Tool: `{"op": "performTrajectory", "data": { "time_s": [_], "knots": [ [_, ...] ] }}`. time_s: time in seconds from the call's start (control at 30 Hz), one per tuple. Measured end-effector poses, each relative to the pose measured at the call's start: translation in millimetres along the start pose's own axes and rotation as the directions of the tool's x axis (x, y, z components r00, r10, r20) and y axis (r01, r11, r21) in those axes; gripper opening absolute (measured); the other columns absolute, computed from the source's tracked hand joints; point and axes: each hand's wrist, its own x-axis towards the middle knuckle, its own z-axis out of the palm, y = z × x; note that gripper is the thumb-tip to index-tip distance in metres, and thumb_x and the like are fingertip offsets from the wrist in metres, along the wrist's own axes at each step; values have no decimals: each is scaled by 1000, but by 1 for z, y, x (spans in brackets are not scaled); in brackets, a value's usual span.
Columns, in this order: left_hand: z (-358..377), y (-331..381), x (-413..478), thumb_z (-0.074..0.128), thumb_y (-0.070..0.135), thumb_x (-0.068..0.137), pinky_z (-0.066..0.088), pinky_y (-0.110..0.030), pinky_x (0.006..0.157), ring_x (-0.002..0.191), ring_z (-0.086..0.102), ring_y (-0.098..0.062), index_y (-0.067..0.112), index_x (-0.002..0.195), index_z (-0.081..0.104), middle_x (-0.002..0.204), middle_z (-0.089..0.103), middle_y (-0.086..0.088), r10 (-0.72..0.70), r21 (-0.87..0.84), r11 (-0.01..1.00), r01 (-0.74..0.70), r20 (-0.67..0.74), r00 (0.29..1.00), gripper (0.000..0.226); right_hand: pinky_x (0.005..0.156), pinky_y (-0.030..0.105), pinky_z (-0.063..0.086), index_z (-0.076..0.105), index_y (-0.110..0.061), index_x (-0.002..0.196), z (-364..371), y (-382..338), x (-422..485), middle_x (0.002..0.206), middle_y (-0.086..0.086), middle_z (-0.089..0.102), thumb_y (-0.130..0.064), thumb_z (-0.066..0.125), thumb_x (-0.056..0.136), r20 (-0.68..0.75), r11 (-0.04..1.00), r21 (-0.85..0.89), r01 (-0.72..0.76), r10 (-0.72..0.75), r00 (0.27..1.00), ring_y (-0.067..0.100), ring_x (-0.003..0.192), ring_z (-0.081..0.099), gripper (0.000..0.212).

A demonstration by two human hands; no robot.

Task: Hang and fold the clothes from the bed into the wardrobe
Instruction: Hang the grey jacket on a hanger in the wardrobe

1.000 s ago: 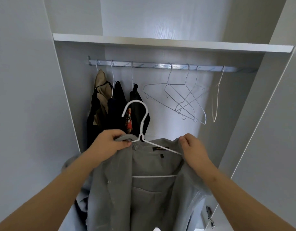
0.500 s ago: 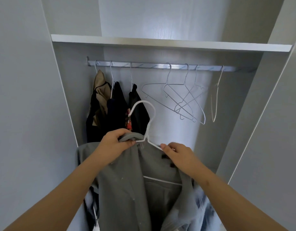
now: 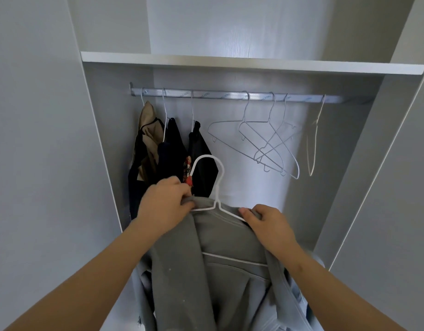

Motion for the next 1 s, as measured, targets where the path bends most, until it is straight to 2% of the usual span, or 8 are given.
{"op": "performTrajectory", "data": {
  "time_s": [0.1, 0.23, 0.37, 0.5, 0.63, 0.7, 0.83, 1.0],
  "knots": [
    [-2, 15, -11, 80, 11, 64, 34, -24, 42, 43, 52, -21, 11, 66, 61, 54, 54, 0, 80, 114, 992, -59, -185, 980, 20, 50, 28, 29, 37, -18, 55, -4, -3, 2, 50, -5, 41, -50, 49, 89, -63, 999, -39, 6, -8, 998, 10, 53, 40, 49],
    [1, 20, -22, 67, 28, 81, 42, -18, 50, 46, 54, -3, 28, 73, 54, 49, 54, 10, 100, -454, 889, 63, 326, 940, 15, 49, 26, 27, 39, -18, 59, -12, 1, 2, 56, -6, 46, -51, 47, 90, -135, 995, -99, -19, 5, 991, 6, 56, 43, 47],
    [4, 15, -10, 58, 45, 85, 46, -25, 73, 89, 51, -2, 25, 101, 61, 98, 56, 16, 137, -191, 972, -137, -14, 990, 26, 49, 28, 27, 36, -19, 58, -13, 5, 1, 55, -6, 44, -49, 48, 90, -135, 997, -76, 9, -19, 991, 6, 57, 43, 45],
    [20, 21, -6, 47, 44, 93, 46, -32, 71, 79, 58, -15, 13, 91, 57, 84, 60, -1, 61, -310, 949, 57, 356, 933, 33, 51, 28, 30, 36, -20, 57, -15, 8, -1, 52, -6, 43, -45, 51, 89, -157, 998, -18, 60, -62, 986, 9, 56, 43, 44],
    [30, 20, -5, 52, 46, 89, 41, -30, 59, 62, 51, -10, 16, 70, 53, 64, 53, 4, -125, -355, 917, 182, 178, 976, 36, 71, 30, 41, 54, -28, 81, -21, 8, 0, 76, -13, 55, -27, 59, 89, -177, 985, -34, 169, -172, 969, 16, 78, 52, 9],
    [28, 17, -1, 54, 48, 87, 40, -28, 58, 60, 50, -7, 23, 67, 53, 62, 52, 6, -169, -365, 907, 212, 147, 975, 32, 82, 26, 37, 62, -20, 102, -25, 12, 0, 96, -10, 52, -17, 64, 85, -234, 983, -85, 160, -176, 956, 17, 94, 50, 17],
    [27, 16, 0, 54, 50, 85, 40, -26, 55, 61, 53, -5, 25, 74, 58, 64, 56, 5, -182, -342, 918, 201, 85, 980, 28, 66, 8, 29, 69, -12, 89, -30, 15, -2, 87, -1, 52, -13, 65, 85, -287, 986, -45, 159, -166, 943, 13, 81, 48, 6],
    [29, 19, -3, 53, 53, 84, 42, -22, 57, 63, 53, 1, 30, 85, 60, 67, 59, 9, -201, -280, 938, 203, 37, 979, 24, 61, 16, 32, 68, -8, 76, -28, 8, -2, 69, -1, 55, -28, 54, 93, -45, 988, -5, 157, -157, 987, 9, 66, 46, 29]
  ]
}}
